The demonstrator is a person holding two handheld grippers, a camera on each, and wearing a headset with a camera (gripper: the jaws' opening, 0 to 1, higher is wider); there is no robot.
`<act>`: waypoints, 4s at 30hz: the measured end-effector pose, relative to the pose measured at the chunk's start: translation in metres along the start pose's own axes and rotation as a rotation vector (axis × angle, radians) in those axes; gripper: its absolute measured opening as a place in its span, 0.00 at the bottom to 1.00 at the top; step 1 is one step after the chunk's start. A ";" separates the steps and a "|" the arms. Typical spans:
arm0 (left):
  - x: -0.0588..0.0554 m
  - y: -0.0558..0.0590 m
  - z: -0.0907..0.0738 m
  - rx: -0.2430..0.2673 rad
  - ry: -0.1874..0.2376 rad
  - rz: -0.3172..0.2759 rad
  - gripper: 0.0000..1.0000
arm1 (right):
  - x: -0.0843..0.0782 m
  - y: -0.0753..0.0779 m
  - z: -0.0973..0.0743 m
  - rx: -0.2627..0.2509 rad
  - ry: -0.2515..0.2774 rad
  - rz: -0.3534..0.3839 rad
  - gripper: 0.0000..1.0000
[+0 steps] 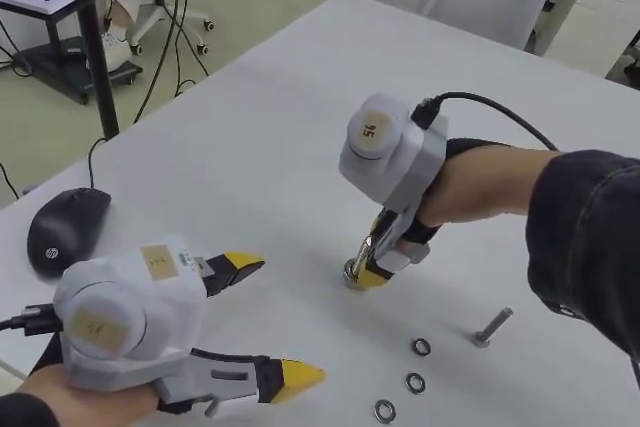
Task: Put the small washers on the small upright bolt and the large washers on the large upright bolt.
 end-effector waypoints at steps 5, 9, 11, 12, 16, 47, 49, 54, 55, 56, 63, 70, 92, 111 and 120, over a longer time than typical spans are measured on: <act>0.002 0.002 0.002 -0.007 0.003 0.004 0.74 | -0.005 0.000 -0.006 -0.008 0.012 0.012 0.29; 0.005 0.004 0.004 -0.013 0.005 0.012 0.74 | -0.009 -0.001 -0.009 -0.015 0.019 0.020 0.29; 0.005 0.005 0.004 -0.018 0.005 0.013 0.74 | -0.011 -0.001 -0.012 -0.021 0.023 0.023 0.29; 0.006 0.005 0.004 -0.018 0.005 0.014 0.74 | -0.011 -0.001 -0.012 -0.022 0.024 0.024 0.29; 0.007 0.007 0.007 -0.029 0.004 0.022 0.74 | -0.015 -0.004 -0.019 -0.035 0.041 0.033 0.29; 0.019 0.026 0.015 -0.102 0.004 0.066 0.73 | -0.060 -0.056 -0.023 -0.034 0.099 0.097 0.28; 0.020 0.027 0.015 -0.105 0.004 0.067 0.73 | -0.062 -0.062 -0.021 -0.027 0.098 0.098 0.28; 0.021 0.028 0.014 -0.112 0.004 0.074 0.73 | -0.068 -0.077 -0.013 -0.009 0.099 0.101 0.28; 0.022 0.028 0.013 -0.112 0.004 0.075 0.73 | -0.070 -0.081 -0.011 -0.003 0.098 0.102 0.28; 0.022 0.028 0.013 -0.112 0.005 0.076 0.73 | -0.071 -0.084 -0.010 0.001 0.097 0.102 0.28; 0.022 0.031 0.011 -0.120 0.006 0.079 0.73 | -0.083 -0.105 0.002 0.030 0.096 0.118 0.28; 0.022 0.034 0.010 -0.127 0.007 0.081 0.72 | -0.093 -0.125 0.014 0.060 0.097 0.136 0.28; 0.019 0.054 0.001 -0.187 0.004 0.087 0.72 | -0.096 -0.148 0.027 0.078 0.108 0.162 0.26; 0.015 0.057 -0.004 -0.206 0.011 0.078 0.71 | -0.090 -0.149 0.040 0.061 0.067 0.136 0.22; 0.014 0.056 -0.006 -0.205 0.012 0.072 0.71 | -0.090 -0.148 0.042 0.047 0.046 0.120 0.20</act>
Point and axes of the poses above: the centre of the closed fingertips' face, and the gripper's own axes: z roughly forward along the fingers, y roughly to its right, x roughly out of its top, the point moved 2 cm from there along -z, roughly backward along the fingers, and after that the axes turned 15 degrees about x, right-handed, at the moved point
